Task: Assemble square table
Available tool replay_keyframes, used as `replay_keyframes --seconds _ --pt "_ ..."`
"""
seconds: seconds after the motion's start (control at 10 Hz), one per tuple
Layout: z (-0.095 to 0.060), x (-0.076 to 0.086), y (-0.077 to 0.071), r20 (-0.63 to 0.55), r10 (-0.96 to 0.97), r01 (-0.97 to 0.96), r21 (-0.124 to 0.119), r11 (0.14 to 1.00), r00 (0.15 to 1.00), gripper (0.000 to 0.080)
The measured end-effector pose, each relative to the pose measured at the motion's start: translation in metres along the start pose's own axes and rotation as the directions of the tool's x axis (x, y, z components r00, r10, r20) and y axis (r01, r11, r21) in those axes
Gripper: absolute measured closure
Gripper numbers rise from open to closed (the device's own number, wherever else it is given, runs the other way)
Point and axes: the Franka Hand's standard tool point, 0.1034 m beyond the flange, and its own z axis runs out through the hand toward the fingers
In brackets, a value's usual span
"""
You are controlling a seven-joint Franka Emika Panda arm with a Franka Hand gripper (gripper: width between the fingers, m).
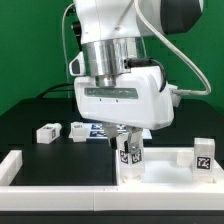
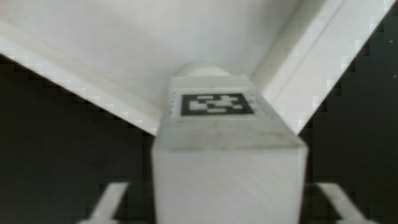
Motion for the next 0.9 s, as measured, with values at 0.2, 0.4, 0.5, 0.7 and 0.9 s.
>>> replay_keyframes --seconds 0.2,0.4,0.5,0.7,0.9 --pt "0.0 0.0 0.0 0.0 0.0 0.0 0.0 1.0 1.0 0.0315" --pt "0.0 0.0008 -0.0005 0.008 0.14 -0.141 0.011 0.99 0.99 0.0161" --pt "-0.0009 -0.001 0.0001 0.003 -0.003 0.003 0.005 1.0 1.0 0.0161" --pt "0.0001 -0.0004 0.001 0.002 -0.133 0.133 0.002 0.991 0.991 0.0152" --pt "-0.0025 -0.0091 -0.0075 -0.006 -0.384 0.384 -0.02 0.923 0.923 0.0151"
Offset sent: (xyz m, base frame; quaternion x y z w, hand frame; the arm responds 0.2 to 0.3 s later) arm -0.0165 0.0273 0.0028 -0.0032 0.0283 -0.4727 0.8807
